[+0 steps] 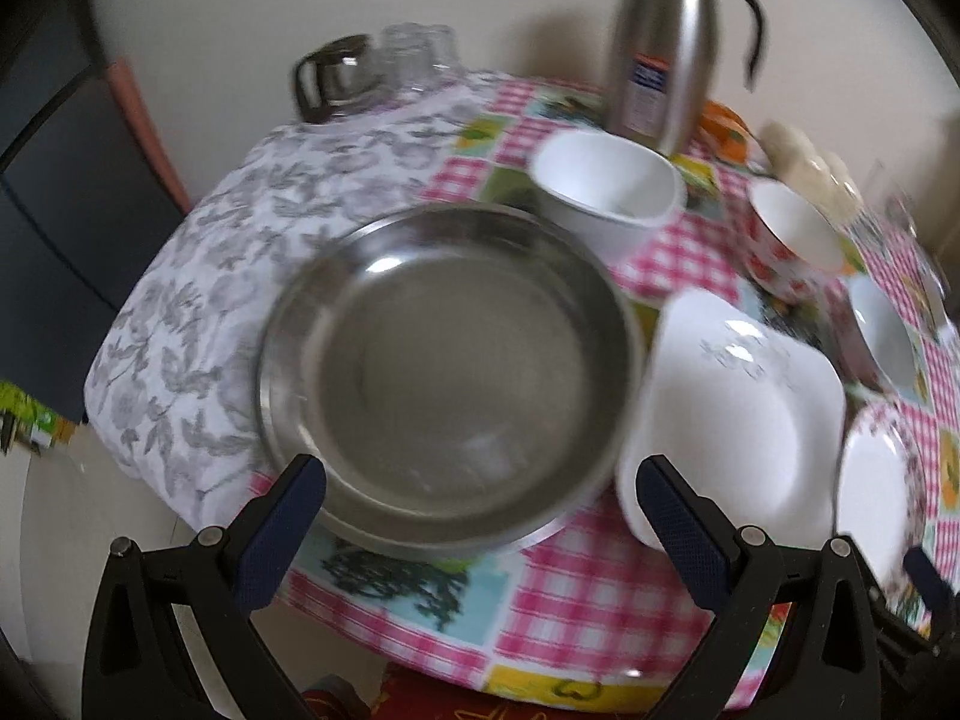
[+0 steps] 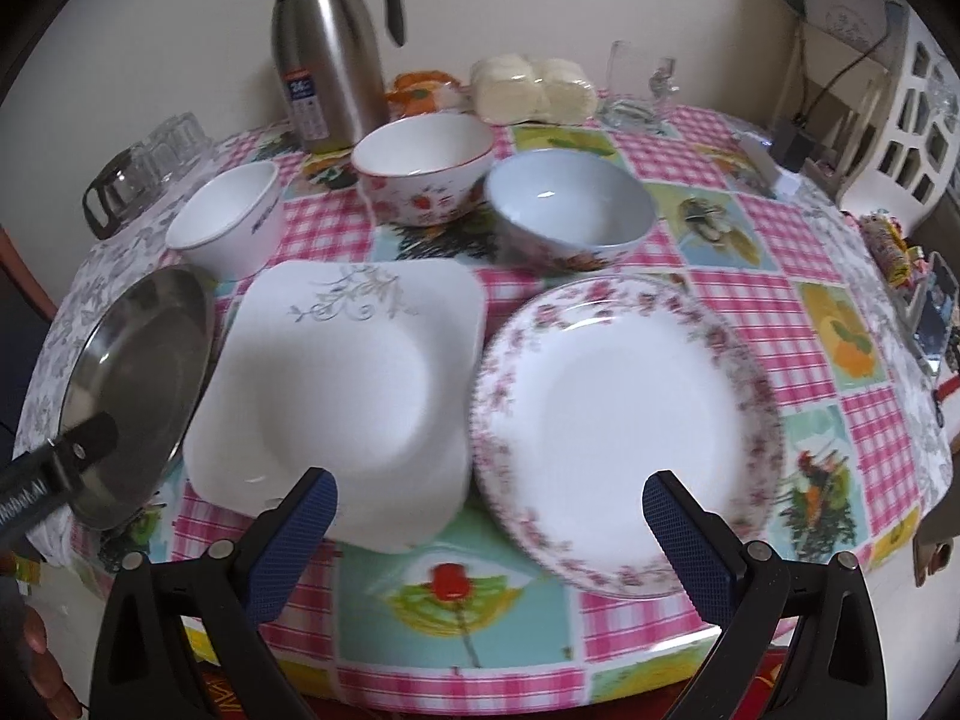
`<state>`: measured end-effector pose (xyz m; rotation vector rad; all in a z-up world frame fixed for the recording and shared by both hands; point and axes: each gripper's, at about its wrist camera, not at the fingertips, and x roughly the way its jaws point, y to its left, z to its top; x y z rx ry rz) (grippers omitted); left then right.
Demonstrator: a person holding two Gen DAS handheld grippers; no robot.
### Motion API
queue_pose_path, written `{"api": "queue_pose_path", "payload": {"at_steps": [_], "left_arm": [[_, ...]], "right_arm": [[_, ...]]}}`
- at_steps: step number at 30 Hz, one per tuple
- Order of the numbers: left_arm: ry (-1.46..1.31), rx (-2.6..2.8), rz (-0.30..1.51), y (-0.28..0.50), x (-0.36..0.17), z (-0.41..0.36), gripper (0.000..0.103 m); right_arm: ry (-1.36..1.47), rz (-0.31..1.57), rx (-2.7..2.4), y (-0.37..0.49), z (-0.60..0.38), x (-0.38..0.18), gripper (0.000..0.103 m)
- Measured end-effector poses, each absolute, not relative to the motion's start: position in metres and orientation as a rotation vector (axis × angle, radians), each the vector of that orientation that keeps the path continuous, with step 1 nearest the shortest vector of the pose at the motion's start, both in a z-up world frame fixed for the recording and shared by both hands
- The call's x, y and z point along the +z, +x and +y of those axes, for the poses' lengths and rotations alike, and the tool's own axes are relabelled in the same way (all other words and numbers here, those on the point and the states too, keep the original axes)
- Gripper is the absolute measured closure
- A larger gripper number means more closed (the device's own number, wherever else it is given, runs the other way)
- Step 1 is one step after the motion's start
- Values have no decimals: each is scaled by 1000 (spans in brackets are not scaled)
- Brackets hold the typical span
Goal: Organize plates and bowls
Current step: 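Move the left tool to the steel basin rim and close on it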
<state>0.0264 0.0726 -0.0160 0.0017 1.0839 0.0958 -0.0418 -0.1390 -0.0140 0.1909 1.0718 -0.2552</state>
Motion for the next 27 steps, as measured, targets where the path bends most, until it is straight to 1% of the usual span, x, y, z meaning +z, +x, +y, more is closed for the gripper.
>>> {"api": "queue_pose_path", "payload": {"at_steps": [6, 13, 18, 25, 27], "left_arm": [[-99, 162, 1018, 31, -15, 110, 0], [-256, 185, 928, 37, -17, 147, 0], [-296, 181, 1010, 47, -33, 163, 0], [-312, 304, 1040, 52, -52, 188, 0], [-334, 302, 1062, 55, -60, 191, 2]], "right_arm": [[175, 1051, -183, -28, -109, -18, 0], [257, 1030, -101, -11, -90, -29, 0], [243, 1004, -68, -1, -75, -35, 0], [210, 984, -1, 8, -53, -38, 0], [210, 973, 10, 11, -51, -38, 0]]}}
